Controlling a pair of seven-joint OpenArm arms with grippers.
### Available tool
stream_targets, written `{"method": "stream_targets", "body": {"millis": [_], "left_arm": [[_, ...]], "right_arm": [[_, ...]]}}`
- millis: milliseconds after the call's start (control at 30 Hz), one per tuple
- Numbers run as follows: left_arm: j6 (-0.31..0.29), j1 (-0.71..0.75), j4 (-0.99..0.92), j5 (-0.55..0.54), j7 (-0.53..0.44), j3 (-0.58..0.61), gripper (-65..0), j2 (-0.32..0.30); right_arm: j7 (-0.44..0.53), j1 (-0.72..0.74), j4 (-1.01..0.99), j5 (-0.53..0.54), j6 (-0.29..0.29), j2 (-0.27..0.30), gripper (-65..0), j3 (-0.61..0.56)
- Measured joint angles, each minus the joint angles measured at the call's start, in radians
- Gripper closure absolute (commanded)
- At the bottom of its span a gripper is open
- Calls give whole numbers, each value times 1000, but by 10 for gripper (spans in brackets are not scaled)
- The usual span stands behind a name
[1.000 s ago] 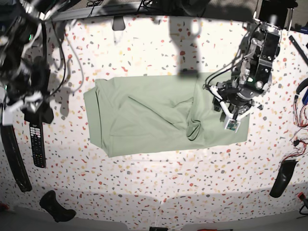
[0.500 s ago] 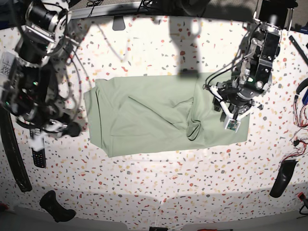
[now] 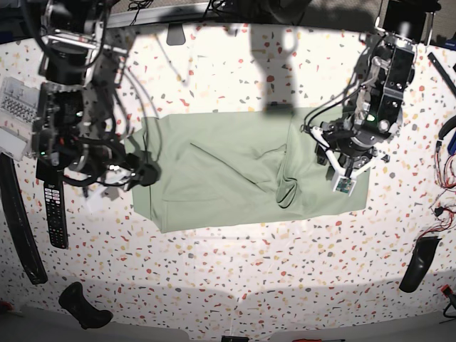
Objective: Fold the T-shirt properly
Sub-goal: 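Move the right gripper over the cloth and grasp its edge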
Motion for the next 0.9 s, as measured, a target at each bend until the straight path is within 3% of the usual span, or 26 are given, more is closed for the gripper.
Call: {"method": "stream_targets", "body": {"millis": [200, 433, 767, 900], "left_arm": [[0, 0, 0, 0, 0, 0, -219, 0], [0, 0, 0, 0, 0, 0, -219, 0], [0, 0, 0, 0, 0, 0, -219, 0], [0, 0, 0, 0, 0, 0, -219, 0]], "right_arm": [[0, 5, 0, 2, 21, -48, -379, 0], [2, 5, 0, -47, 26, -46, -249, 0], [22, 5, 0, -87, 27, -78, -245, 0], [40, 5, 0, -87, 27, -98, -72, 0]]}}
